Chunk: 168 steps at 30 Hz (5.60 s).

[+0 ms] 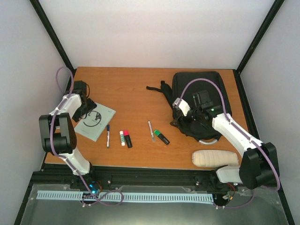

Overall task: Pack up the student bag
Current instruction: Pick up the book from the center of the board.

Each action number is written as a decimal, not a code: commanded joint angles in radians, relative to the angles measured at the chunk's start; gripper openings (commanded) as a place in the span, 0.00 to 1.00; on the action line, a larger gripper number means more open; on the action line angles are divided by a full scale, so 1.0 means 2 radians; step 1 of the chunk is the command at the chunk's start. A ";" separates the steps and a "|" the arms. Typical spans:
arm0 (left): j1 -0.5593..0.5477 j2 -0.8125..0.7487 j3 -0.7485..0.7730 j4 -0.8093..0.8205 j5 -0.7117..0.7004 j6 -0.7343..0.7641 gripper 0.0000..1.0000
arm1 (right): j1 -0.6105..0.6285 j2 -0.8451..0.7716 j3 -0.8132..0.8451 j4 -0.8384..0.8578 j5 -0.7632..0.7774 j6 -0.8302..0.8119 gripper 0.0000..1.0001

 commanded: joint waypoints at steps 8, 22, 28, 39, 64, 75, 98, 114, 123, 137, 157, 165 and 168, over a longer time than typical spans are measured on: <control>0.012 -0.105 -0.133 0.019 0.092 -0.066 1.00 | 0.034 -0.006 -0.001 -0.011 -0.012 -0.020 0.77; -0.012 -0.043 -0.193 0.169 0.178 -0.075 1.00 | 0.035 0.022 0.003 -0.008 0.006 -0.016 0.76; -0.034 0.006 -0.159 0.190 0.210 -0.070 1.00 | 0.036 0.036 0.006 -0.012 0.012 -0.016 0.74; -0.108 0.050 -0.111 0.191 0.258 -0.061 0.98 | 0.036 0.040 0.003 -0.015 0.028 -0.020 0.73; -0.068 0.176 0.251 -0.014 0.122 0.129 1.00 | 0.043 0.158 0.137 0.006 -0.007 0.070 0.72; -0.037 0.246 0.272 -0.038 0.200 0.177 1.00 | 0.054 0.267 0.200 0.006 -0.003 0.117 0.72; -0.131 0.129 0.035 0.110 0.325 0.086 0.95 | 0.054 0.428 0.351 -0.034 -0.034 0.138 0.71; -0.128 0.048 -0.058 0.192 0.257 -0.011 1.00 | 0.054 0.540 0.496 -0.055 -0.034 0.179 0.62; -0.108 0.089 -0.086 0.250 0.297 -0.045 0.94 | 0.060 0.583 0.540 -0.072 -0.067 0.204 0.62; -0.117 0.122 -0.057 0.183 0.257 -0.026 0.64 | 0.076 0.629 0.565 -0.083 -0.118 0.228 0.67; -0.151 0.168 -0.064 0.208 0.305 -0.036 0.60 | 0.084 0.605 0.570 -0.013 -0.356 0.308 0.71; -0.151 0.158 -0.084 0.236 0.316 -0.048 0.59 | 0.084 0.558 0.564 0.035 -0.365 0.356 0.72; -0.151 0.153 -0.090 0.248 0.319 -0.051 0.59 | 0.084 0.547 0.557 0.047 -0.357 0.369 0.72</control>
